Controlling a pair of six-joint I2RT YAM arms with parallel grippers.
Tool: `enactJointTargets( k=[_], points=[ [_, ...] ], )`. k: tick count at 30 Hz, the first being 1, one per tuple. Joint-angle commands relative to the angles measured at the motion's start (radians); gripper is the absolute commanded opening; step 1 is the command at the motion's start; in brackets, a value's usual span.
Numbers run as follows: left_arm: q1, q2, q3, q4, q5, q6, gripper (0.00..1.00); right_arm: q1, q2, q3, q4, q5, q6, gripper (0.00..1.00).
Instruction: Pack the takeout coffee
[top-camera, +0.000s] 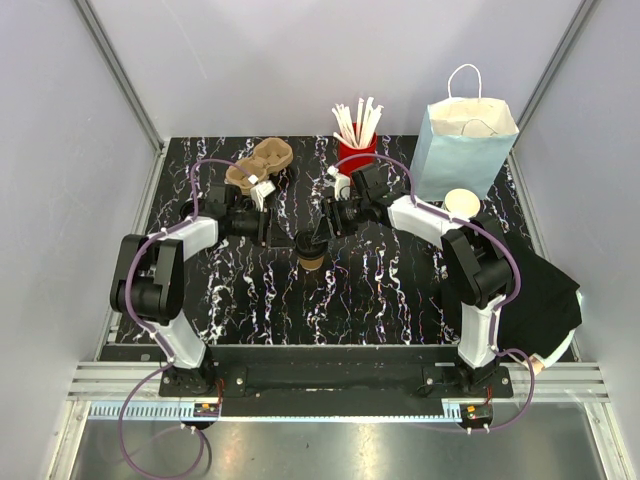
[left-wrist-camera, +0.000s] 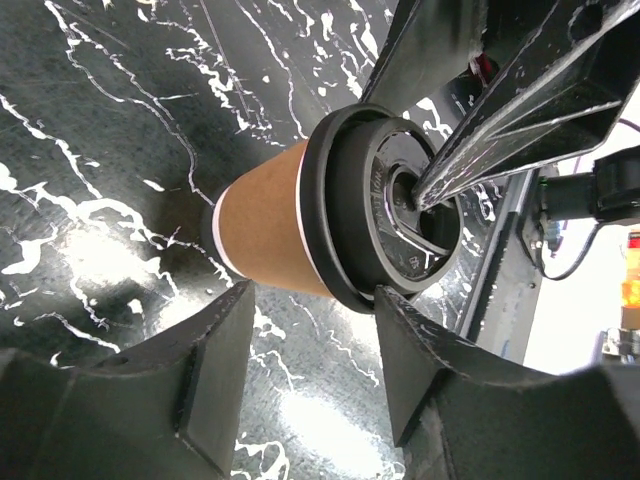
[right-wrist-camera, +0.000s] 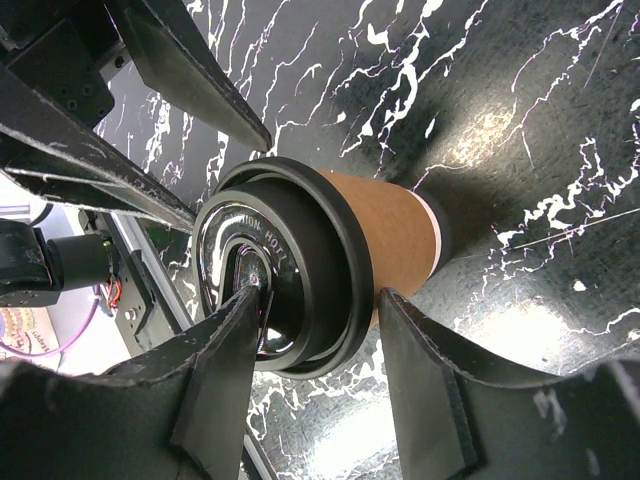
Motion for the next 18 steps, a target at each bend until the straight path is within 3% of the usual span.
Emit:
enactJointTargets(
  k=[1, 7, 13, 18],
  points=[
    [0.000, 0.058, 0.040, -0.012, -0.049, 0.008, 0.48, 0.009, 0.023, 0.019, -0.027, 0.061, -0.036, 0.56],
    [-0.006, 0.127, 0.080, -0.116, -0.155, 0.028, 0.33, 0.013, 0.045, 0.024, -0.038, 0.074, -0.045, 0.54],
    [-0.015, 0.173, 0.123, -0.193, -0.193, 0.081, 0.27, 0.018, 0.058, 0.032, -0.054, 0.080, -0.056, 0.53],
    [-0.001, 0.112, 0.132, -0.175, -0.112, 0.070, 0.54, 0.018, 0.058, 0.049, -0.093, 0.077, -0.097, 0.53]
  ],
)
